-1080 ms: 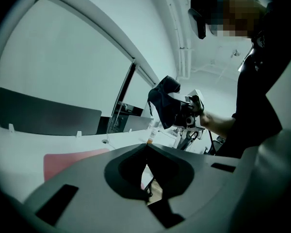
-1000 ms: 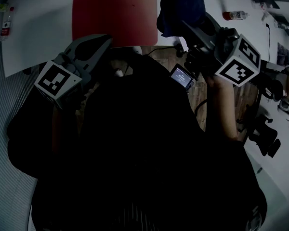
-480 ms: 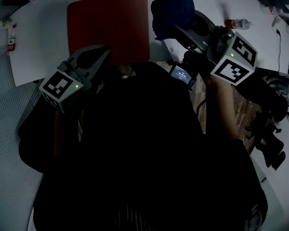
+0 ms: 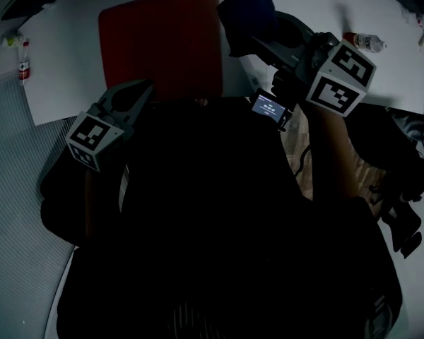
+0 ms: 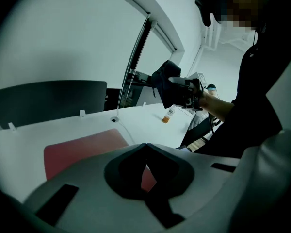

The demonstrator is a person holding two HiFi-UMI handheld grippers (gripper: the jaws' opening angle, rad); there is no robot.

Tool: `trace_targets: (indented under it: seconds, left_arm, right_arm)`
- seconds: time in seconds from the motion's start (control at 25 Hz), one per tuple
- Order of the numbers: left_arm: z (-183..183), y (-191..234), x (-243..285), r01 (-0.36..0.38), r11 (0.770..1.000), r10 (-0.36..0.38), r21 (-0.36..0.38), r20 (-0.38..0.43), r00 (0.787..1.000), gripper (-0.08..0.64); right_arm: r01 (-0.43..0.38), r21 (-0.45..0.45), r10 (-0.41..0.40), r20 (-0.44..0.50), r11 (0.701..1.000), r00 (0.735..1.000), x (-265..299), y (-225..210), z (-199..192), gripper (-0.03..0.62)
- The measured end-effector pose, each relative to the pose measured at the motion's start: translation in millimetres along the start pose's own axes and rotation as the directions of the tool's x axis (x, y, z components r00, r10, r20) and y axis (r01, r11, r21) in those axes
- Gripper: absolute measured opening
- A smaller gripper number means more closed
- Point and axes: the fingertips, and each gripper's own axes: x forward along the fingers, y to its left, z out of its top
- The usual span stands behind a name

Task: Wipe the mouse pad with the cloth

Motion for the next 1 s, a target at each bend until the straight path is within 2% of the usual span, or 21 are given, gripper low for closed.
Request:
trace_targets:
  seconds: [0.32, 0.44, 0.56, 0.72, 0.88, 1.0]
  left_arm:
    - [-39, 36, 23, 0.016, 0.998, -0.021, -0.057, -0.087, 0.996, 0.009]
    - [-61, 66, 30, -0.015, 0.996, 0.002, -0.092, -0.146, 0.989, 0.009]
    - [-85, 92, 41, -0.032, 0.995, 0.009, -0.096, -0.228, 0.974, 0.009]
    - [-95, 113, 60, 0.002, 0.997, -0.022, -0.075, -0.269, 0.963, 0.009]
    - [-101, 130, 83, 0.024, 0.998, -0.041, -0.060, -0.299, 0.953, 0.009]
    - [-114, 136, 98, 0.038, 0.998, -0.052, -0.045, -0.346, 0.937, 0.009]
  right_arm:
    - [0.001, -0.050, -0.008, -0.139, 0.999, 0.990, 53, -18, -27, 0.067]
    - [0.014, -0.079, -0.029, -0.195, 0.997, 0.980, 73, -26, -45, 0.067]
    - [0.056, -0.116, -0.089, -0.298, 0.992, 0.950, 88, -45, -80, 0.067]
    - [0.081, -0.149, -0.137, -0.417, 0.986, 0.898, 103, -71, -128, 0.067]
    - [0.093, -0.183, -0.175, -0.502, 0.979, 0.847, 113, -96, -164, 0.067]
    - [0.106, -0.175, -0.184, -0.535, 0.979, 0.824, 119, -105, -186, 0.067]
